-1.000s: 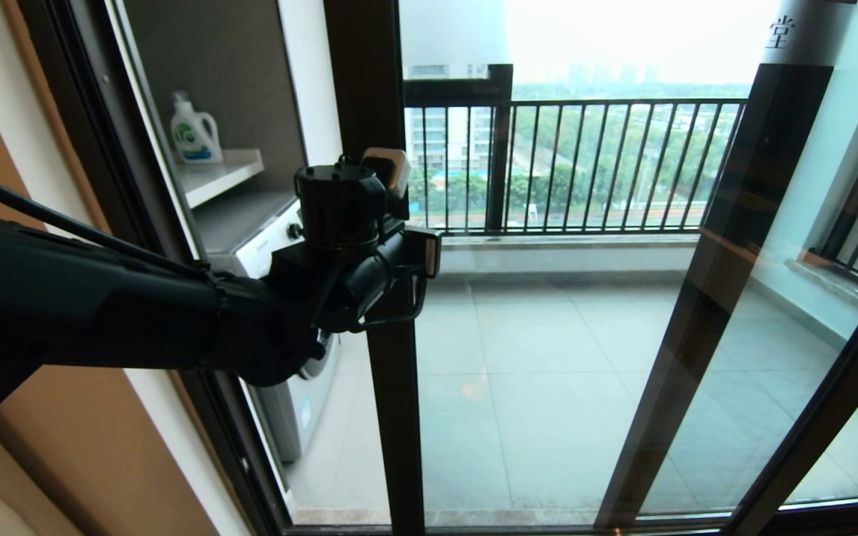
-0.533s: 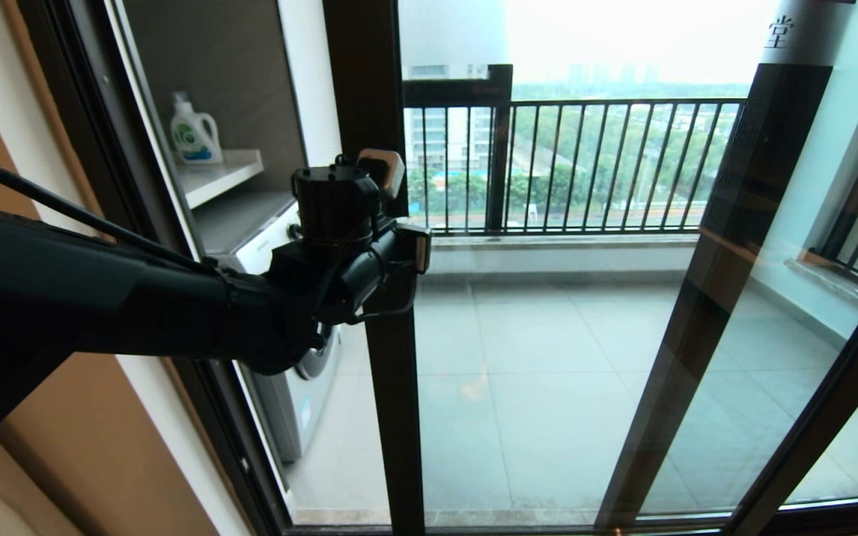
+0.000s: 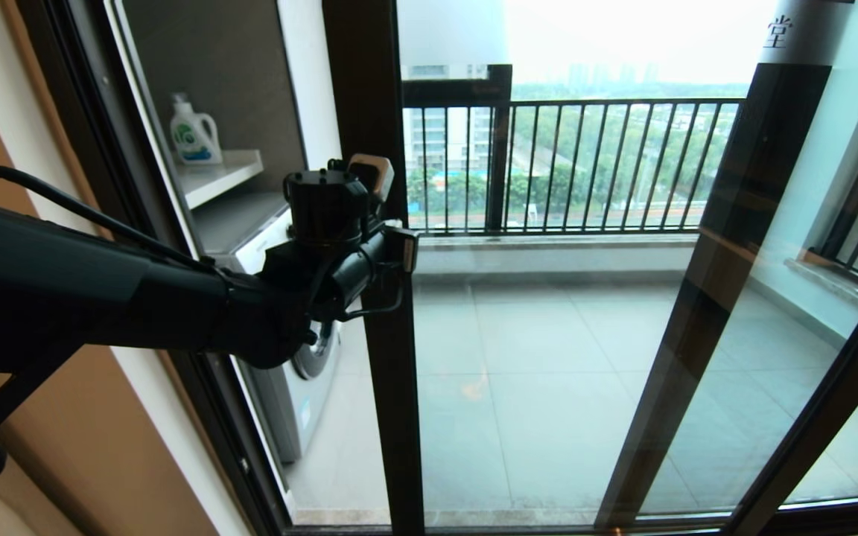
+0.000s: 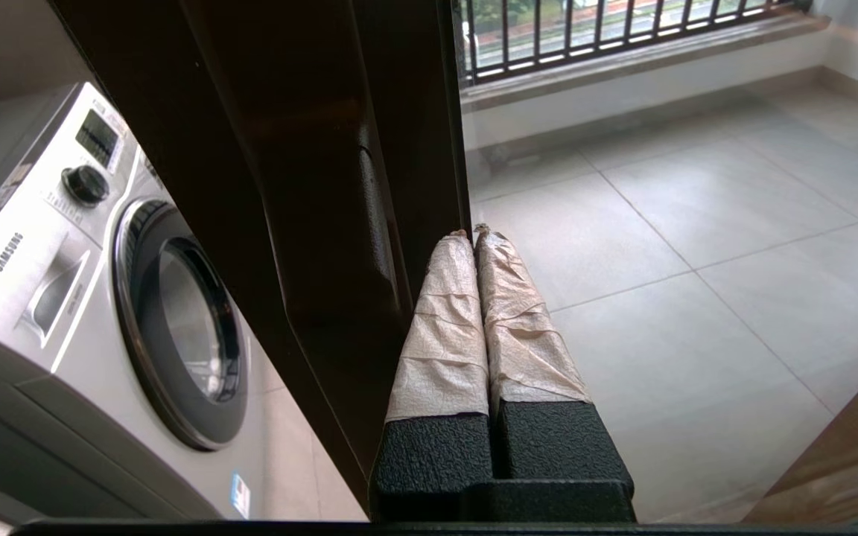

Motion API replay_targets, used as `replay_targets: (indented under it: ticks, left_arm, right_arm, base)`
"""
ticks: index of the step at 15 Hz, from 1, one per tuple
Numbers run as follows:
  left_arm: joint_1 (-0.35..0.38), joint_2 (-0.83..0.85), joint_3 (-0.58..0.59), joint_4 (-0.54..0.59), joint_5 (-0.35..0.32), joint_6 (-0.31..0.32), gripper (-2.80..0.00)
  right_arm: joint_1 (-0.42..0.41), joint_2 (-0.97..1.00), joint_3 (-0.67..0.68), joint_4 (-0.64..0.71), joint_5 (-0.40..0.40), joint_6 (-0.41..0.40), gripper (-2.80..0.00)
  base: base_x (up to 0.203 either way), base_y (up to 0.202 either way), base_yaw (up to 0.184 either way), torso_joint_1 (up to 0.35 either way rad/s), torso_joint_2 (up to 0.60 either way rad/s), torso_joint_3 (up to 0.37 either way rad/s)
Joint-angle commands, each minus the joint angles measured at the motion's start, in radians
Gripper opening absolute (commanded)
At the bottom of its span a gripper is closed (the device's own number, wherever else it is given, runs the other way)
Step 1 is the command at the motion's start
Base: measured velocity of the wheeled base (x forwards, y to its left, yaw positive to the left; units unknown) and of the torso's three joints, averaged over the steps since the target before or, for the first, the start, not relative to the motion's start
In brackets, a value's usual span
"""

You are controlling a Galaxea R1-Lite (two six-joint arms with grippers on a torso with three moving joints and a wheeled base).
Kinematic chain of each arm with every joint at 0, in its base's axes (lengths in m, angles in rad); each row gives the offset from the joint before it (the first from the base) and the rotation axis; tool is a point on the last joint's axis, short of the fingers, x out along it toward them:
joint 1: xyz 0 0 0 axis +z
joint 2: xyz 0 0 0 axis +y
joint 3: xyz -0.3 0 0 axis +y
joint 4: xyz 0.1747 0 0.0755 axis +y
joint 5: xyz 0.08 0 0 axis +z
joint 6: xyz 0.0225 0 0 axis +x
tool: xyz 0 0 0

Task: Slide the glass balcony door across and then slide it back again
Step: Close the slid door

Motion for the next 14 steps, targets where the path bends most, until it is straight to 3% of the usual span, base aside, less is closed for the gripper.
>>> replay_targets:
  ticks: [1, 14]
  left_arm:
    - [0.014, -0.012, 0.006, -0.005, 0.005, -0.001, -2.80]
    - [0.079, -0.066, 0.062, -0.004, 0.001, 0.003, -2.80]
  right_arm:
    - [0.000, 0.001, 0.000, 0.000, 0.001, -0.001, -2.80]
    - [0.000, 0.001, 0.000, -0.001, 0.001, -0.001, -2.80]
  base:
    - [0.000, 0.000, 0.000, 0.000, 0.00, 0.000]
    - [0.000, 0.000, 0.000, 0.000, 0.00, 0.000]
